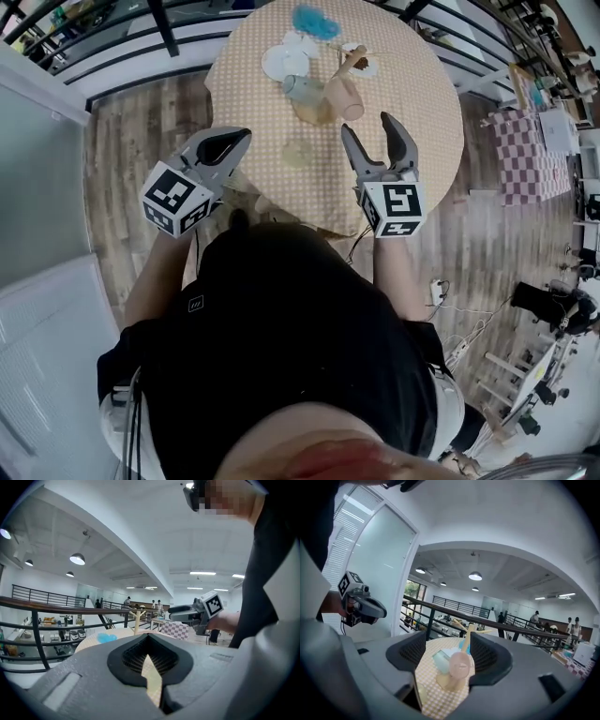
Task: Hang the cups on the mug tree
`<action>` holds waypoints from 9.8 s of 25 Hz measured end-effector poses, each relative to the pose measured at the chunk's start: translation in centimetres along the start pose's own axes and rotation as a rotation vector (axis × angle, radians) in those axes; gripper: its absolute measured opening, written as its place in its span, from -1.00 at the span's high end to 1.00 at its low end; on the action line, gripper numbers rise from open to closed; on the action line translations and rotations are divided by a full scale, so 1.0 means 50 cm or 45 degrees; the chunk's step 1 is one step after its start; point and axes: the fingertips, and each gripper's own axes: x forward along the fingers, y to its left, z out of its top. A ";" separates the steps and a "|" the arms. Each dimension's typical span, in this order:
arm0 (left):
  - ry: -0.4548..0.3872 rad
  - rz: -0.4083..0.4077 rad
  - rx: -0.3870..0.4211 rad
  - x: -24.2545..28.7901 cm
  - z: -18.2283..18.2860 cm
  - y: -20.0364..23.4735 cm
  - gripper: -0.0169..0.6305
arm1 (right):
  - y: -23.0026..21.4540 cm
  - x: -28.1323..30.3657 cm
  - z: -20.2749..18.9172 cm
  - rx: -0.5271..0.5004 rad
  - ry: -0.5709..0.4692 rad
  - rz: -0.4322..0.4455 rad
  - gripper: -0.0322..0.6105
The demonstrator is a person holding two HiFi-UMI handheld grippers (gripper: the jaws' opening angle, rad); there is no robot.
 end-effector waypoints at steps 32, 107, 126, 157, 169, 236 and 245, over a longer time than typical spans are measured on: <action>-0.079 0.112 0.021 0.005 0.072 -0.272 0.93 | 0.105 -0.257 -0.053 0.330 -0.223 0.298 0.81; 0.144 -0.122 0.097 0.159 0.015 -0.064 0.93 | 0.125 0.084 -0.473 0.267 0.261 0.242 -0.15; 0.053 0.223 0.040 0.340 0.056 -0.407 0.93 | -0.238 -0.284 -0.355 0.181 -0.024 0.448 -0.15; -0.045 0.401 -0.094 0.298 0.056 -0.198 0.93 | -0.313 -0.019 -0.141 0.163 -0.028 0.670 -0.15; -0.015 0.495 -0.125 0.325 0.048 -0.190 0.93 | -0.356 0.096 -0.039 0.096 -0.092 0.840 -0.15; 0.046 0.594 -0.297 0.274 -0.053 -0.152 0.93 | -0.294 0.320 -0.106 0.437 0.248 1.172 -0.14; 0.051 0.598 -0.302 0.271 -0.054 -0.156 0.93 | -0.309 0.316 -0.091 0.442 0.200 1.147 -0.15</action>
